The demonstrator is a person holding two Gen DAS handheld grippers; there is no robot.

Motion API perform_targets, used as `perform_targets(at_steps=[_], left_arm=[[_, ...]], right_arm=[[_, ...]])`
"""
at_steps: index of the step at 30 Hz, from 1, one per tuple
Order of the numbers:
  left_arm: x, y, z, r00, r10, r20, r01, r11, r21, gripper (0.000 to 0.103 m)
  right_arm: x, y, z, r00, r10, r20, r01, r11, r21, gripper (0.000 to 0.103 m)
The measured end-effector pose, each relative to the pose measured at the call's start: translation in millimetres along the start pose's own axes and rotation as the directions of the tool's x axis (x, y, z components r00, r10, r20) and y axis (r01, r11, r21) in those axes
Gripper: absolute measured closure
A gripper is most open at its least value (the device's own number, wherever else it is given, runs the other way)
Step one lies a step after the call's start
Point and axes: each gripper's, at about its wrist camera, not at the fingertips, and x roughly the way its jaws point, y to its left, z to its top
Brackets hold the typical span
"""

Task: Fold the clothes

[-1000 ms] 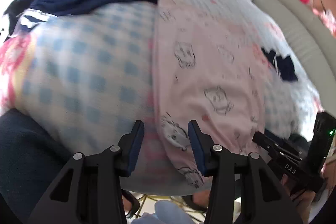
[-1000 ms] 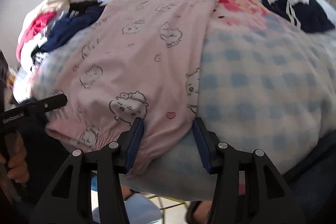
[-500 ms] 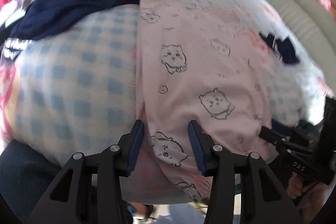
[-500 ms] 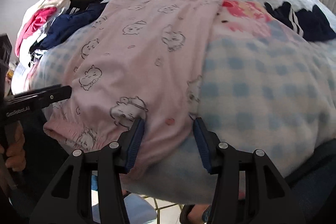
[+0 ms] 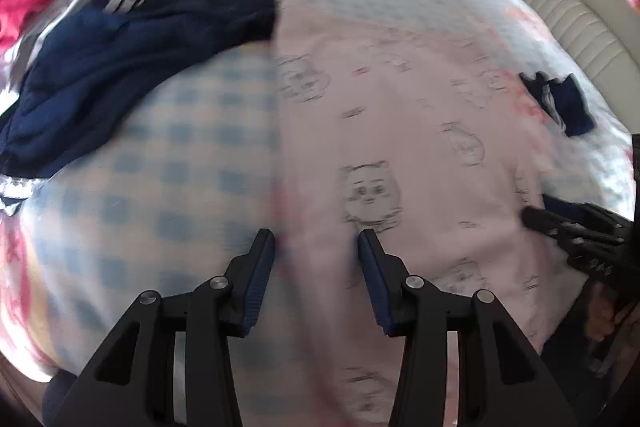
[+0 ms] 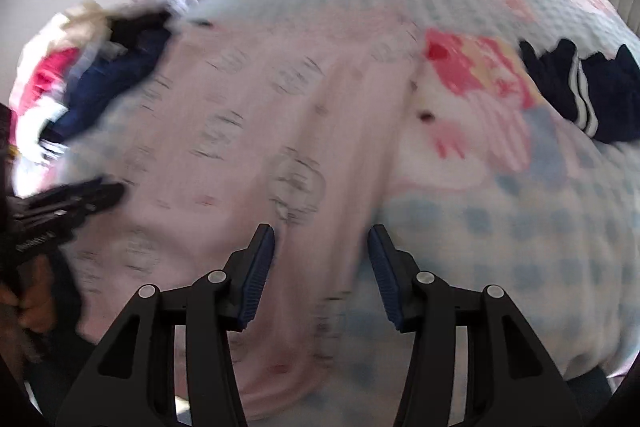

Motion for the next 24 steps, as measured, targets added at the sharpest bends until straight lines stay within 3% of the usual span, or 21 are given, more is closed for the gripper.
perform_targets(at_steps=[4,8,10,12,14,18,21,23,24], left_arm=[[-12,4,8,0.998,0.000,0.057,0.000,1.000,0.004,0.057],[-14,-19,26,0.987,-0.102,0.124,0.094,0.993,0.073,0.057],[-3,-33,32,0.985,-0.126,0.114,0.114,0.988,0.107,0.057],[17,-41,34,0.993,-0.088,0.073,0.078,0.989,0.126,0.057],[35,-36,32,1.000,-0.001,0.026,-0.002,0.991,0.132,0.059],[27,-12,26,0.999,0.034,0.002,-0.034,0.995,0.095,0.071],[18,0,22,0.992,0.126,0.031,-0.128,0.989,0.077,0.063],[8,6,17,0.996,0.054,0.067,-0.056,0.998,0.031,0.064],[2,5,14,0.996,0.022,0.088,-0.024,0.999,0.023,0.064]], right_arm=[[-11,-21,0,1.000,-0.001,0.028,-0.001,0.998,0.062,0.053],[-15,-25,18,0.997,-0.009,0.072,0.004,0.997,0.073,0.052],[-4,-18,23,0.998,-0.024,0.053,0.022,0.999,0.044,0.052],[10,-9,25,0.999,-0.046,0.023,0.046,0.999,0.005,0.052],[21,-2,27,0.998,-0.069,0.003,0.069,0.997,-0.028,0.052],[13,-21,19,0.995,-0.103,0.018,0.103,0.995,-0.004,0.053],[2,-42,13,0.989,-0.148,0.025,0.147,0.988,0.041,0.055],[-4,-44,11,0.978,-0.204,0.037,0.203,0.978,0.040,0.054],[-8,-44,10,0.981,-0.185,0.051,0.183,0.982,0.049,0.054]])
